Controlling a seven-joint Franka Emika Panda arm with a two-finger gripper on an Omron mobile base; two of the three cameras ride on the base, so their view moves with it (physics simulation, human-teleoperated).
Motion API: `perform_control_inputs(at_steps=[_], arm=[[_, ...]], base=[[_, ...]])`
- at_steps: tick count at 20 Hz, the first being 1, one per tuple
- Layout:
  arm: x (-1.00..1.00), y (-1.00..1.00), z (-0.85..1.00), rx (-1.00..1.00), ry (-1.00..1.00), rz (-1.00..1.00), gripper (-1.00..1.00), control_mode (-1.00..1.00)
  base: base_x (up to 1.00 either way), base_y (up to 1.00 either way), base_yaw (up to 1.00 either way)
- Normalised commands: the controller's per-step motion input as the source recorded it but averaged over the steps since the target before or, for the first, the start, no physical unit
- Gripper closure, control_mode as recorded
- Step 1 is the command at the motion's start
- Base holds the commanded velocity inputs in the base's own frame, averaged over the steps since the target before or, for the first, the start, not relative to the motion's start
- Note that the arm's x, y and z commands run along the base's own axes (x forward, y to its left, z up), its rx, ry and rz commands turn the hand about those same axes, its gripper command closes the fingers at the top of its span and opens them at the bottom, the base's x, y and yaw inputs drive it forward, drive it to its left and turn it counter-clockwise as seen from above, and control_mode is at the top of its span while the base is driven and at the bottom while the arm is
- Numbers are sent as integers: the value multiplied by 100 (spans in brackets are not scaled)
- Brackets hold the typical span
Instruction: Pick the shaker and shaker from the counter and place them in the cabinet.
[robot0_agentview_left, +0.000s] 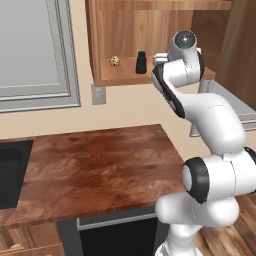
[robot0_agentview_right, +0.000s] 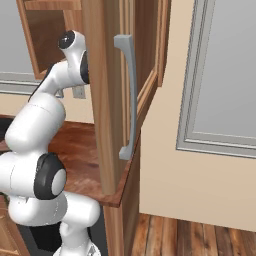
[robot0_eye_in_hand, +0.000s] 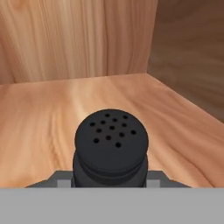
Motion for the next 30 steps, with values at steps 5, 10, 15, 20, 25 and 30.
perform_control_inputs(at_steps=[5,10,15,20,25,30], arm=[[48,-8,-16,-1,0,0,100,-100],[43,-6,-19,-1,0,0,100,-100],[26,0,-17,0,0,0,-100,-100],[6,0,-11,0,0,0,-100,-100],[-4,0,-2,0,0,0,-100,-100],[-35,0,0,0,-4,0,-100,-100]], base=[[0,0,0],[0,0,0],[0,0,0],[0,0,0],[0,0,0],[0,0,0]])
